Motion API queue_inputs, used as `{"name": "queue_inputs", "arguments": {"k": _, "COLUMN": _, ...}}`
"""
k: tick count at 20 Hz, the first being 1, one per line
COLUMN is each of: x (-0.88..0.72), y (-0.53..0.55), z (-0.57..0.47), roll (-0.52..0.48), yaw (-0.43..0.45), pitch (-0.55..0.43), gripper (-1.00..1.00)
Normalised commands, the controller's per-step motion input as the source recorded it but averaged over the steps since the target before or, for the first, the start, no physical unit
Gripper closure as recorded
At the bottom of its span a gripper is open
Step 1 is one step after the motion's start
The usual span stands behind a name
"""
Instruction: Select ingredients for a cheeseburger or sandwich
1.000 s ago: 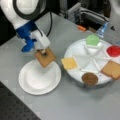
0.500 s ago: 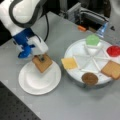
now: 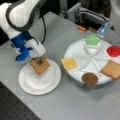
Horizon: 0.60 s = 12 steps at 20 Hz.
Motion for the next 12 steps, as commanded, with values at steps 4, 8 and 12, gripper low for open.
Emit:
{"name": "queue_inputs", "arguments": {"k": 4, "x": 0.43, "y": -0.13, "z": -0.06, "roll": 0.245, "yaw": 0.113, "pitch": -0.061, "gripper": 1.0}}
{"name": "queue_inputs", "arguments": {"k": 8, "x": 0.4, "y": -0.16, "z": -0.08, "roll": 0.199, "yaw": 0.113, "pitch": -0.066, "gripper": 1.0}}
{"name": "queue_inputs", "arguments": {"k": 12, "x": 0.38, "y": -0.19, "z": -0.08, "roll": 0.201, "yaw": 0.127, "pitch": -0.07, "gripper": 1.0}}
